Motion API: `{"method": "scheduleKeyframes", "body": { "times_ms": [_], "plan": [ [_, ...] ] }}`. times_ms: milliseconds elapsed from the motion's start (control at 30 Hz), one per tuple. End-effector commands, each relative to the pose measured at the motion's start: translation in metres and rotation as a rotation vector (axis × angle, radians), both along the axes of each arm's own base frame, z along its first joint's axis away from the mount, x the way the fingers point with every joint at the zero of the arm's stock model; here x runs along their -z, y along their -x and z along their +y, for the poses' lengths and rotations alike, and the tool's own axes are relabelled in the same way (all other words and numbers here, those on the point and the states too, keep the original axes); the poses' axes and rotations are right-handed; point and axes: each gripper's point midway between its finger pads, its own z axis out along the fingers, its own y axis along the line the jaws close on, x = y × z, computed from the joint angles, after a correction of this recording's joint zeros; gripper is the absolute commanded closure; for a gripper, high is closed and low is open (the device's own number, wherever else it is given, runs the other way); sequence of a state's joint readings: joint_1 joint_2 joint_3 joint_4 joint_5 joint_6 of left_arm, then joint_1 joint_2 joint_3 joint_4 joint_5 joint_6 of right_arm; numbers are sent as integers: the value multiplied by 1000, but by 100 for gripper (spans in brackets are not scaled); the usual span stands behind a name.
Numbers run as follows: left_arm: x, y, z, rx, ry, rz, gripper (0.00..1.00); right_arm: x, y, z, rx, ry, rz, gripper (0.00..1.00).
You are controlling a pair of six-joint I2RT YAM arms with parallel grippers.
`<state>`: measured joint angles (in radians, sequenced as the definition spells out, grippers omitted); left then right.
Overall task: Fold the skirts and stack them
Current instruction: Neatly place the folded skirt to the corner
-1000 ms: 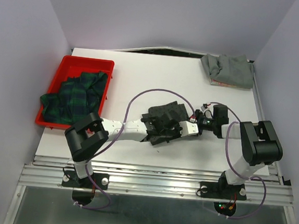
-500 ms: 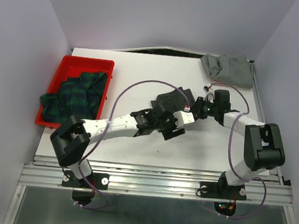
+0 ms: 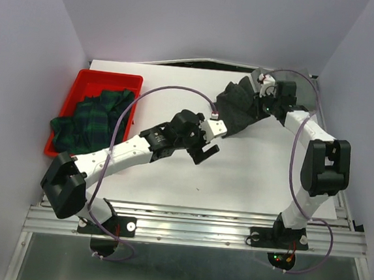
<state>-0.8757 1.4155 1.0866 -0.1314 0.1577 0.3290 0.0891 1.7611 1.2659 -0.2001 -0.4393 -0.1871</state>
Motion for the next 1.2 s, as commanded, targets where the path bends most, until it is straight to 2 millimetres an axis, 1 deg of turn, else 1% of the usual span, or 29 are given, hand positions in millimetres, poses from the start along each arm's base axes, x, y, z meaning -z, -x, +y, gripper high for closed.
{"method": "scheduleKeyframes", "body": {
  "times_ms": [0, 33, 100, 133, 167, 233, 267, 300, 333, 367, 400, 433, 467, 500, 533, 567, 600, 633, 733, 767, 800, 833, 867, 967, 1000, 1033, 1100, 1133, 1167],
  "plan": [
    [1, 5, -1, 7, 31, 34, 1, -44, -50, -32, 16, 91, -168, 99],
    [1, 5, -1, 8, 35, 36, 1, -56, -59, -38, 21, 91, -196, 99],
    [3, 5, -1, 4, 35, 42, 1, -62, -68, -43, 26, 90, -207, 99],
    [4, 4, -1, 4, 35, 45, 1, -59, -72, -45, 25, 71, -195, 99],
    [5, 5, -1, 4, 33, 47, 1, -70, -79, -50, 34, 64, -215, 99],
    [8, 5, -1, 7, 29, 52, 1, -72, -85, -51, 36, 30, -205, 99],
    [9, 6, -1, 7, 29, 55, 1, -83, -91, -55, 44, 16, -224, 99],
    [10, 6, 0, 6, 29, 57, 1, -88, -93, -58, 50, 1, -229, 99],
    [10, 6, 0, 6, 31, 58, 1, -89, -96, -53, 39, -32, -221, 99],
    [11, 7, 1, 5, 32, 61, 1, -94, -99, -60, 51, -45, -227, 99],
    [11, 7, 1, 6, 33, 63, 1, -106, -104, -64, 52, -54, -254, 99],
    [13, 8, 1, 6, 30, 67, 1, -110, -107, -71, 61, -63, -259, 99],
    [14, 8, 1, 7, 29, 70, 1, -110, -109, -67, 49, -84, -256, 99],
    [15, 8, 2, 7, 28, 72, 1, -114, -112, -74, 58, -92, -262, 99],
    [16, 8, 2, 6, 28, 74, 1, -125, -116, -81, 66, -99, -284, 99],
    [16, 8, 1, 6, 28, 74, 1, -129, -116, -77, 44, -120, -289, 99],
    [17, 9, 1, 8, 26, 77, 1, -128, -119, -84, 49, -127, -288, 99],
    [16, 8, 1, 9, 30, 77, 1, -137, -122, -87, 42, -132, -309, 99],
    [17, 8, -1, 12, 31, 79, 1, -148, -128, -89, 20, -143, -335, 99],
    [18, 7, -1, 10, 29, 80, 1, -150, -130, -95, 26, -143, -341, 99],
    [18, 7, -1, 9, 28, 83, 1, -146, -134, -95, 23, -146, -334, 99],
    [19, 7, -2, 10, 29, 83, 1, -147, -136, -95, 16, -149, -337, 99],
    [18, 7, -2, 10, 30, 85, 1, -159, -139, -100, 13, -150, -363, 99],
    [18, 6, -2, 10, 32, 85, 1, -159, -143, -109, 10, -160, -362, 99],
    [20, 6, -2, 9, 26, 88, 1, -166, -144, -116, 13, -157, -378, 99],
    [21, 7, -2, 11, 26, 90, 1, -169, -145, -116, 9, -156, -385, 99],
    [22, 7, -2, 9, 25, 96, 1, -168, -147, -129, 12, -154, -392, 99],
    [22, 7, -2, 10, 25, 97, 1, -167, -148, -130, 12, -155, -389, 99],
    [22, 7, -2, 9, 26, 98, 1, -166, -149, -139, 24, -154, -389, 99]
  ]
}}
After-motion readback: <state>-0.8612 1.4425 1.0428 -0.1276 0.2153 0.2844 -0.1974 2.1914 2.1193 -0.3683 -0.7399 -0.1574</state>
